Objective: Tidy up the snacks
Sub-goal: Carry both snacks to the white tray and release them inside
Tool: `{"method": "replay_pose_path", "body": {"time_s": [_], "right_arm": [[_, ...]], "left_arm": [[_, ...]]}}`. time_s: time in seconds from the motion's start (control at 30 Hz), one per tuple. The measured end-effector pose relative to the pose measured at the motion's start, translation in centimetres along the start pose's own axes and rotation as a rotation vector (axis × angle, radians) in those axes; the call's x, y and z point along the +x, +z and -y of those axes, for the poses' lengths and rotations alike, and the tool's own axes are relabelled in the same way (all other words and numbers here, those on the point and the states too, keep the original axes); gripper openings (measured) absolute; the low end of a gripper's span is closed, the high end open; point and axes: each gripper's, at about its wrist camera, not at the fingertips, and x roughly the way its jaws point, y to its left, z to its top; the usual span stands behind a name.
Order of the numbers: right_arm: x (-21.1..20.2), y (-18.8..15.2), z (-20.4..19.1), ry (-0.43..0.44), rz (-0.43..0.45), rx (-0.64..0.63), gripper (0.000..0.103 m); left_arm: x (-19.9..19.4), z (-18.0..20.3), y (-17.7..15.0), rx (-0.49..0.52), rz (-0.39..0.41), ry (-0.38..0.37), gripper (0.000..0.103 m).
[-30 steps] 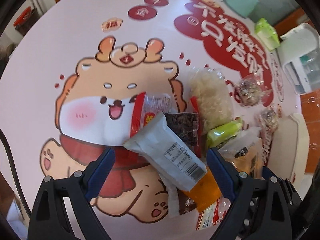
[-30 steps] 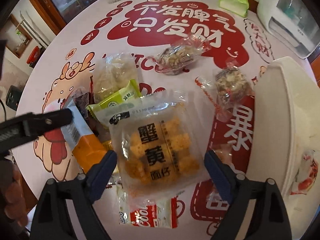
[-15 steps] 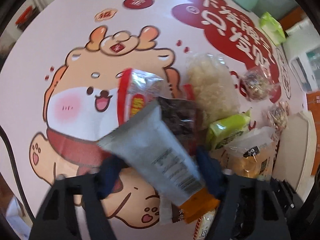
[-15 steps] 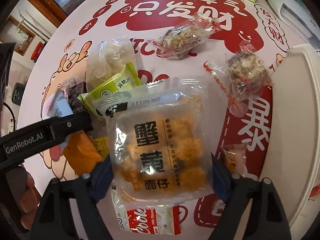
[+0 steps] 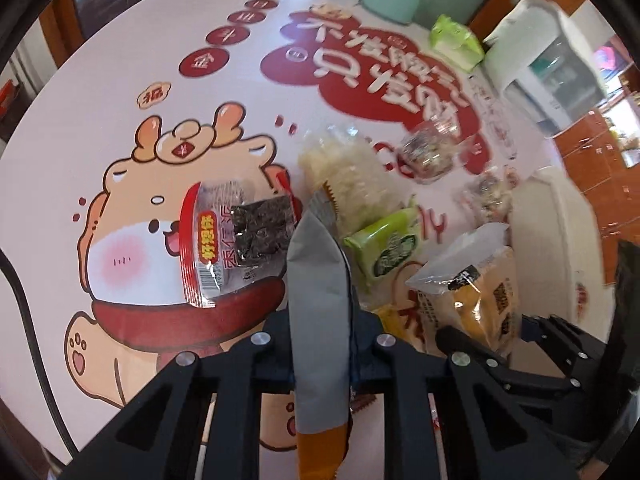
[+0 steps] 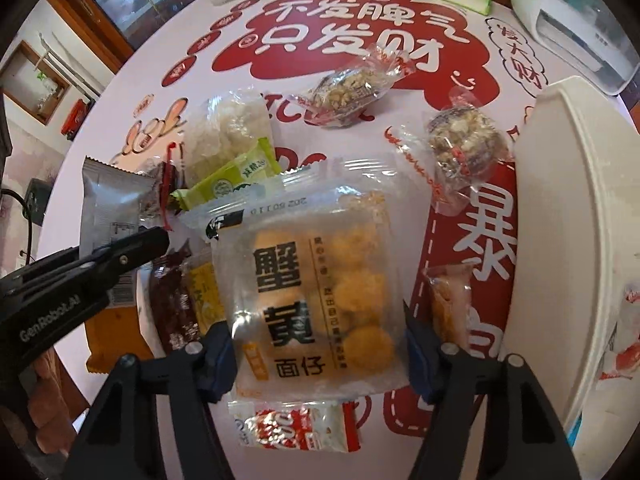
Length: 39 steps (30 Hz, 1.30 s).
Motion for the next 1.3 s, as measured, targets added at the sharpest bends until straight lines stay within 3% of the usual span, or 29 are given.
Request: {"method": "replay_pose_path", "body": {"time_s": [0.3,0.63,0.9,1.17,1.3], "right_arm": [[-3.9,-1.3,-0.3,0.016,0.086,0.034,0.067],[-9.4,-3.0,-0.8,0.071,0.201,0.088,0.067],[-14.6,-5.4,1.8,0.05,0.306,0.162,0.067],[-19.6,-8.5,6.8,-0.019,0.413,0.261,0.068],[-21.2,-10.0,9.7,-0.062,0.449,0.308,0.068]], "left_arm": [[-6.1,-1.1,0.1,0.036,0.086,-0.152,0.016],[-11.7,2.5,-0.9,0.195,0.173,-0.156,0.016],[-13.7,8.8,-1.7,0.326,0.192,-0.198,0.016],[-12.9,17.4,-3.0,0.473,0.172,-0.222,0.016],[-12.0,22.1,-3.3,0.545,0.178,-0.189,0.016]]}}
